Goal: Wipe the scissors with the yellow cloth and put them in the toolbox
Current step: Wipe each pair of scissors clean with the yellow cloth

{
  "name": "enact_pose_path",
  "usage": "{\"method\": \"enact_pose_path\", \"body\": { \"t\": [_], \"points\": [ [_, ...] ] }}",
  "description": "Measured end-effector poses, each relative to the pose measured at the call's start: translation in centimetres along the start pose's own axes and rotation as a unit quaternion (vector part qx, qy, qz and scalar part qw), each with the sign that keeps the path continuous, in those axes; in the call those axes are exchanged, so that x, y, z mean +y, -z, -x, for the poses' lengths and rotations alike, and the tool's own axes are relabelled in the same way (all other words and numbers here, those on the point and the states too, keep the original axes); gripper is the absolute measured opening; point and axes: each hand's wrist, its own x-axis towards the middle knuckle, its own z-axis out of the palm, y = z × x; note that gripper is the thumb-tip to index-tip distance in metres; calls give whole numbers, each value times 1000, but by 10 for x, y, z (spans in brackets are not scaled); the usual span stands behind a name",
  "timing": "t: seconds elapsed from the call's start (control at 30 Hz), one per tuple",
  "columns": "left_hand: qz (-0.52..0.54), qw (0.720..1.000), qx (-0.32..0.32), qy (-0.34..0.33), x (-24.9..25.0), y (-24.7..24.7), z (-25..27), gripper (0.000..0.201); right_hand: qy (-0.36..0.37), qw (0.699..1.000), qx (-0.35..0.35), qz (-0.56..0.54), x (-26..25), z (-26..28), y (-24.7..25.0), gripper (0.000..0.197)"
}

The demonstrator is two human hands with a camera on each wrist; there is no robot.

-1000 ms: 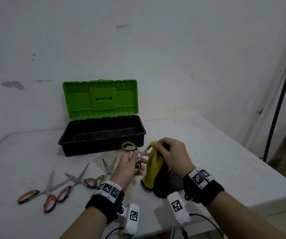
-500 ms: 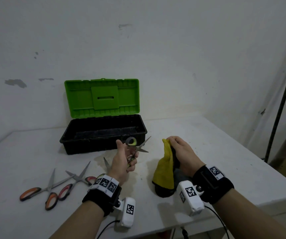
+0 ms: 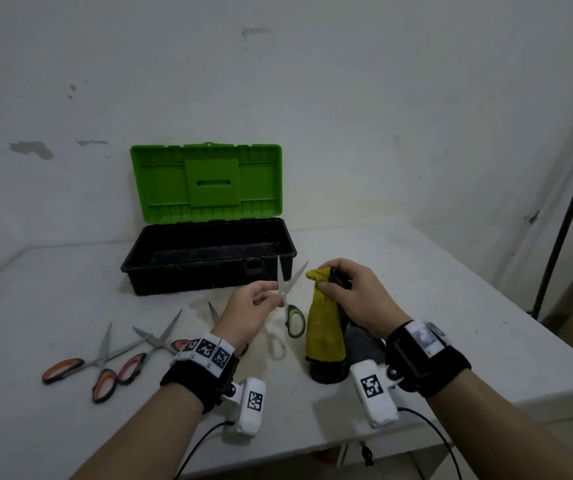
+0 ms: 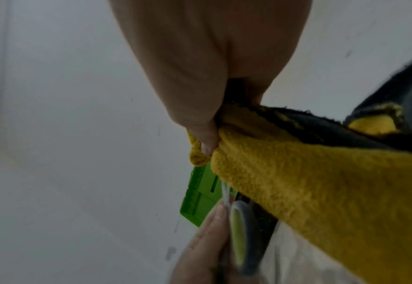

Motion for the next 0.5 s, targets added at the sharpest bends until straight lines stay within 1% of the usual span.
{"method": "enact_pose_path", "body": {
  "t": [0.07,0.13,0.2,0.27,0.37,0.5],
  "points": [
    [13,1000,-2,0,1,-3,1,11,43,995,-3,91,-2,2,-4,11],
    [34,999,-4,1,-1,-6,1,8,69,988,-14,136,-4,5,-11,11],
    [43,999,-14,2,-1,-8,1,11,86,985,-14,152,-3,7,-16,13],
    [51,998,-20,9,-3,-8,1,14,89,982,-4,164,-1,8,-17,13],
    [62,998,-25,16,-5,-7,1,11,84,978,1,192,4,9,-16,11],
    [61,998,-20,0,0,-5,3,10,111,971,21,212,8,10,-14,10]
  ]
}}
